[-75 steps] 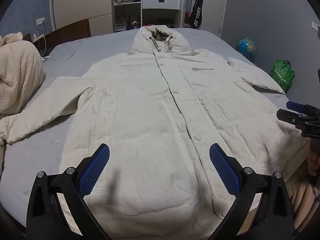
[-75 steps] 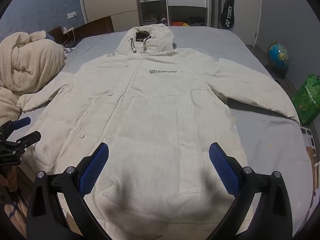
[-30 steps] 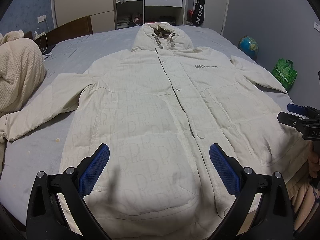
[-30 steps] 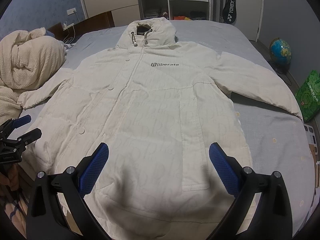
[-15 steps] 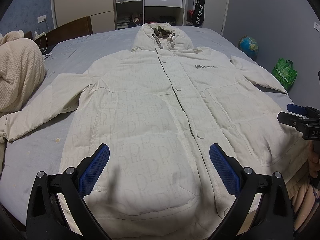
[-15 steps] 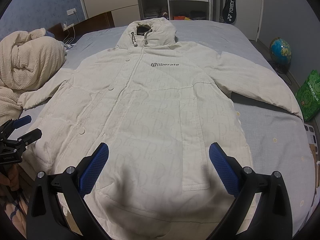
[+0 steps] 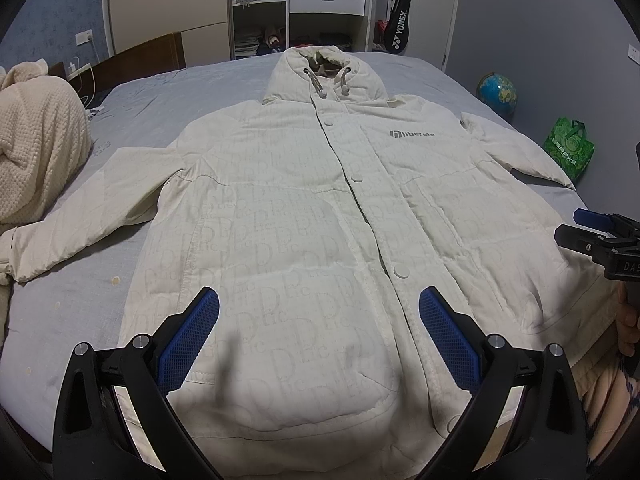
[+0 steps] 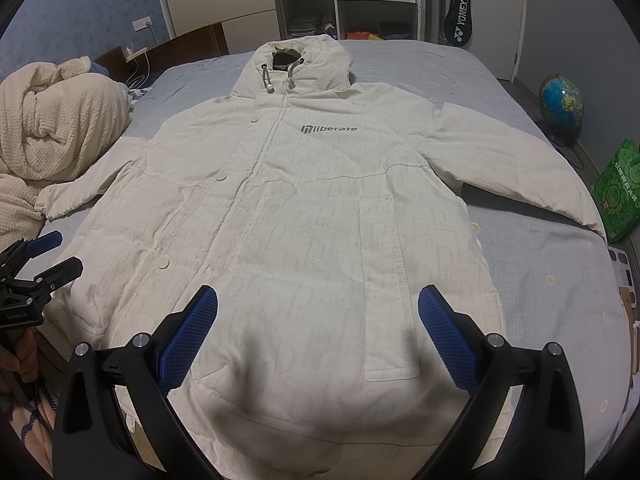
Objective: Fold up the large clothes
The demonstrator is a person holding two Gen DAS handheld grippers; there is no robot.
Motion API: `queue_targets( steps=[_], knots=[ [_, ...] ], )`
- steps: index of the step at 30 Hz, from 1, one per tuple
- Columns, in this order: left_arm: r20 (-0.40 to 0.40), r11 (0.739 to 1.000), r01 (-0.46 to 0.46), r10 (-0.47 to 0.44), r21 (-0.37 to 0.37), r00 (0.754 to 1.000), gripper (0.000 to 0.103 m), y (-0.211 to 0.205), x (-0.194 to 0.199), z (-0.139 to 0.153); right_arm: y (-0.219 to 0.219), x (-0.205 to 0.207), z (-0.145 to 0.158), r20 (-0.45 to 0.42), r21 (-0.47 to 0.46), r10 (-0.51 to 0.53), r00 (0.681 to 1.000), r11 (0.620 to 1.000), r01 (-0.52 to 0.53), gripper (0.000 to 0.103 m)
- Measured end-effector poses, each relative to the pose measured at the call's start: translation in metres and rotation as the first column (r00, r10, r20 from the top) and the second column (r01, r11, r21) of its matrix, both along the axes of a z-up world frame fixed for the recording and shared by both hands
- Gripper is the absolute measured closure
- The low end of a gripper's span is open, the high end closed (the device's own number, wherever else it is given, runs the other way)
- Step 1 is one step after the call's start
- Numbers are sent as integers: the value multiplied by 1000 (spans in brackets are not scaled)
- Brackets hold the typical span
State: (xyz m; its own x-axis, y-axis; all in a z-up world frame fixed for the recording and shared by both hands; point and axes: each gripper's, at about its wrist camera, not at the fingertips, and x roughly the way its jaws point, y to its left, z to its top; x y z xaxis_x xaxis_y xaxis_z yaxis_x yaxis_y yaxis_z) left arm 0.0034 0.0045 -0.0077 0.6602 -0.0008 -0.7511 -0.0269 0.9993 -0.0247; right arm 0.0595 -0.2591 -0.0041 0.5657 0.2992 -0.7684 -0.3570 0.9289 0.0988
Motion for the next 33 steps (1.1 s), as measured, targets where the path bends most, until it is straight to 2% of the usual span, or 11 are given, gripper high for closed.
queue_targets(
  steps=[7, 11, 18, 22, 26, 29, 33],
  knots=[
    [-10, 1000, -4, 4, -1, 1000, 7, 2, 0, -2, -5, 1, 1, -5, 20, -19, 1000, 1000, 19, 7],
    [-30, 1000, -16, 16, -3, 999, 6, 4, 1, -5, -19, 7, 2, -38, 53, -67, 997, 996, 69, 7],
    [-60, 1000, -31, 31, -4, 998, 6, 5, 3, -6, -49, 20, 12, -54, 55, -106, 993, 992, 109, 7],
    [-79, 999, -45, 46, 17, 996, 7, 6, 6, 0, -79, 34, 18, -96, 144, -96, 991, 983, 110, 7],
    [-70, 995, -43, 49, 93, 996, 6, 8, 13, 16, -112, 50, 23, -100, 134, -143, 985, 979, 156, 7],
    [-54, 993, -40, 46, 111, 997, 6, 15, 23, 30, -143, 64, 17, -103, 103, -211, 972, 970, 221, 7],
    [-49, 990, -56, 63, 128, 997, 6, 29, 42, 32, -192, 85, 4, -119, 128, -305, 945, 939, 319, 7]
  ],
)
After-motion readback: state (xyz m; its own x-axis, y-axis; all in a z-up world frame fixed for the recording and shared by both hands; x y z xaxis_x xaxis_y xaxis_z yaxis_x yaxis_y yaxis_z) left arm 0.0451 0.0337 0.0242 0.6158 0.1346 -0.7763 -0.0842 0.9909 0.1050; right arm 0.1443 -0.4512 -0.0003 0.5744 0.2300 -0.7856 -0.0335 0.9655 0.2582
